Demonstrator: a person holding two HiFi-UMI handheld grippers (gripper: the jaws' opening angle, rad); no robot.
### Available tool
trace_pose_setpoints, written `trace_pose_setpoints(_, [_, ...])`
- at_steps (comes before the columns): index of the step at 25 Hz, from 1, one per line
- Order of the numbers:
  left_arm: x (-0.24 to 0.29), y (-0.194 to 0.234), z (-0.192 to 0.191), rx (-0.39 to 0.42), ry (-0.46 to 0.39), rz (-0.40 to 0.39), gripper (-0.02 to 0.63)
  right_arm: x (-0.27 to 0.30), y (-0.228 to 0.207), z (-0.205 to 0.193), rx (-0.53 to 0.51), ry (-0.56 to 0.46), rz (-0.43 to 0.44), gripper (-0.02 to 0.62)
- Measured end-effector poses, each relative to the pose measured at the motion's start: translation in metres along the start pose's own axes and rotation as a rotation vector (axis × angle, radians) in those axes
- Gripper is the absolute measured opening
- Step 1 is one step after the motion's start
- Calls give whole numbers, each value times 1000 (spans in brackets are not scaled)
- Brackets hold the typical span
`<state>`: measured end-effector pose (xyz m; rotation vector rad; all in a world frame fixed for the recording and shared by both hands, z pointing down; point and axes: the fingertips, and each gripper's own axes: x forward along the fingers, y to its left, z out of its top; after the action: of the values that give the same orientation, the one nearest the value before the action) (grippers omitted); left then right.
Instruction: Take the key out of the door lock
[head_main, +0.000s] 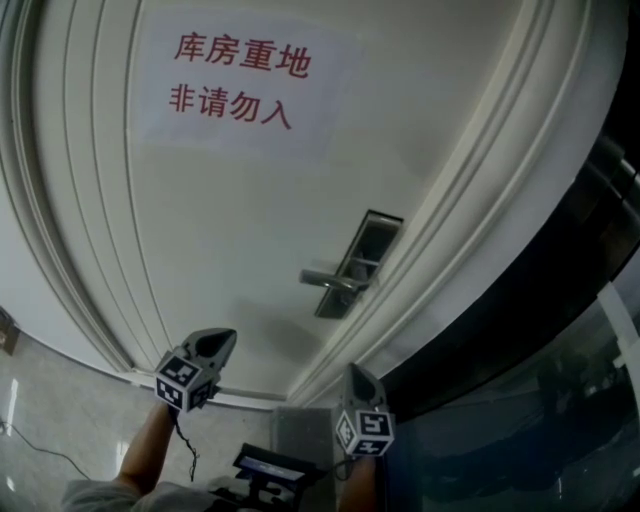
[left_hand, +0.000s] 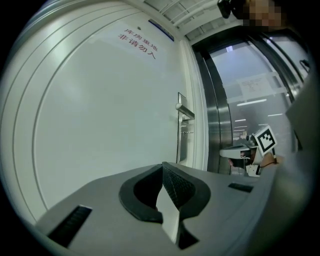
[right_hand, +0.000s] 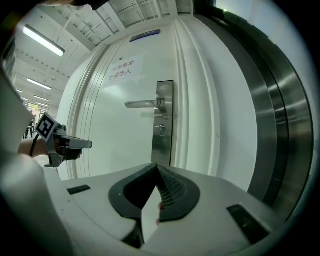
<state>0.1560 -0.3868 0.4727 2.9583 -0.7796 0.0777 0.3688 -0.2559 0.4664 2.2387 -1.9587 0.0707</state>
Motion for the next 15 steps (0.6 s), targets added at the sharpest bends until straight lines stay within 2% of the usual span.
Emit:
trace_pose_setpoints(6, [14, 7, -1, -4, 8, 13, 8, 21, -8, 20, -118, -42, -10, 12])
trace_pose_setpoints(15, [22, 15, -2, -10, 14, 39, 8, 48, -12, 52, -489, -77, -55, 12])
